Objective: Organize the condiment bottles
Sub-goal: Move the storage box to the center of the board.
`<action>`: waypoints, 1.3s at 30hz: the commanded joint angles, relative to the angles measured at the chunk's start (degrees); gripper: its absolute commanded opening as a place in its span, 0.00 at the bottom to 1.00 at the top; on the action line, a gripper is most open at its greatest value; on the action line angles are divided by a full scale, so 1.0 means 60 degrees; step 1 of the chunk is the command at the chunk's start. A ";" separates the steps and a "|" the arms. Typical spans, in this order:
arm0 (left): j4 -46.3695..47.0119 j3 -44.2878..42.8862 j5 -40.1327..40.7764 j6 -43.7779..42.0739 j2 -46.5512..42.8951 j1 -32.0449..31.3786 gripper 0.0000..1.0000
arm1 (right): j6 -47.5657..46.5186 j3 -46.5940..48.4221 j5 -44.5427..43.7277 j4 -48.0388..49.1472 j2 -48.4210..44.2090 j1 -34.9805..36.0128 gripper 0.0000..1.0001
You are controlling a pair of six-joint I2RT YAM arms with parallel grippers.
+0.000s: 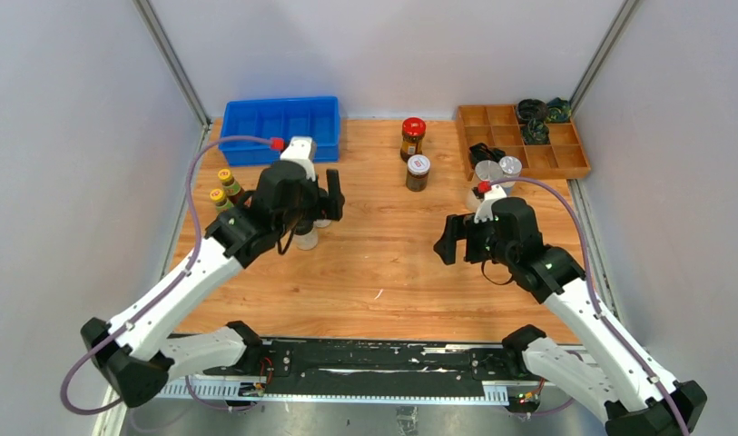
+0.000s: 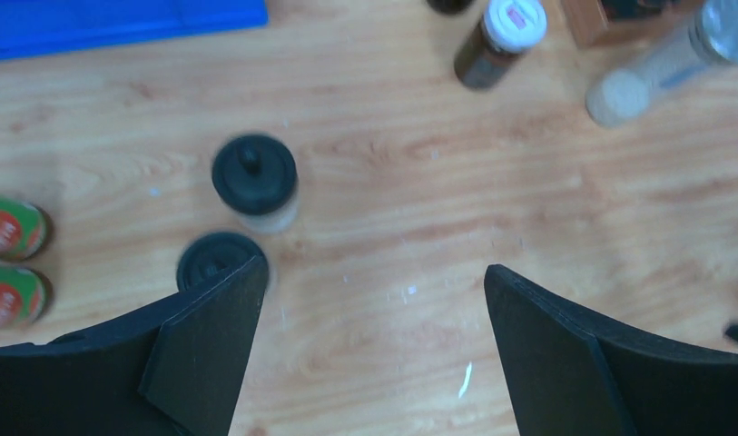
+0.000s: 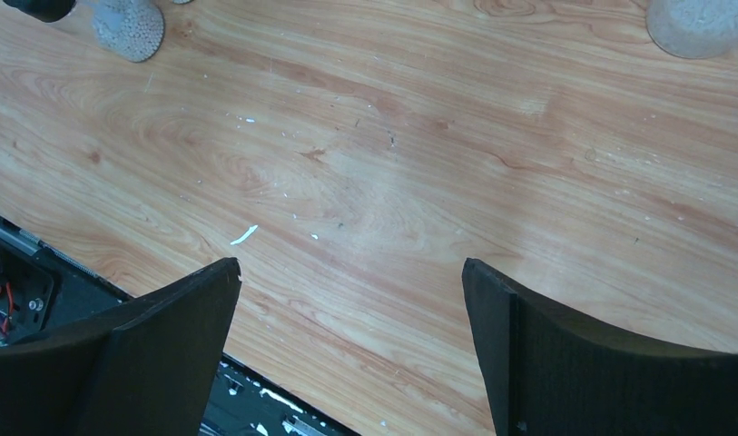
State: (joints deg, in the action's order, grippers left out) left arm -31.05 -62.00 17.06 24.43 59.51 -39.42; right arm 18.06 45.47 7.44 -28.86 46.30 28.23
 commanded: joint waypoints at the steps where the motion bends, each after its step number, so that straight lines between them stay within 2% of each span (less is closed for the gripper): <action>1: -0.0369 -0.1443 0.0448 -0.0541 0.1336 0.0629 0.96 | -0.0246 0.0549 0.0025 -0.0649 -0.0289 0.0039 0.99; 7: -0.0590 -0.2754 -0.0268 -0.0632 0.2752 0.2043 0.94 | -0.0411 0.0897 0.0184 -0.0960 -0.0175 0.0036 1.00; 11: -0.0539 -0.3509 -0.0361 -0.0683 0.3900 0.2798 0.88 | -0.0407 0.0889 0.0318 -0.0976 -0.0069 0.0040 1.00; 17: 0.1363 -0.3994 0.0176 -0.1127 0.5482 0.3218 0.88 | -0.0341 0.0867 0.0497 -0.1004 0.0008 0.0041 1.00; 22: 0.0975 -0.6220 0.0488 -0.1636 0.7876 0.3503 0.79 | -0.0289 0.0913 0.0564 -0.1181 -0.0074 0.0047 1.00; 28: 0.0517 -0.8695 0.1216 -0.1636 0.9747 0.3951 0.77 | -0.0372 0.0618 0.0431 -0.1334 -0.0207 0.0056 1.00; 35: -0.1424 -1.2698 0.0928 -0.1101 1.2502 0.4634 0.75 | -0.0360 0.0297 0.0490 -0.1324 -0.0141 0.0045 1.00; 37: -0.1540 -1.3051 0.0689 -0.1065 1.2885 0.4703 0.73 | -0.0406 0.0246 0.0449 -0.1257 -0.0064 0.0047 1.00; 39: -0.1478 -1.2821 0.0534 -0.0980 1.2960 0.4737 0.71 | -0.0420 0.0277 0.0496 -0.1218 0.0046 0.0055 1.00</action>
State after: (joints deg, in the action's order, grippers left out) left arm -35.00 -137.75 22.09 17.17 134.63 -11.27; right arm 16.62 47.68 10.04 -34.87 45.93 28.23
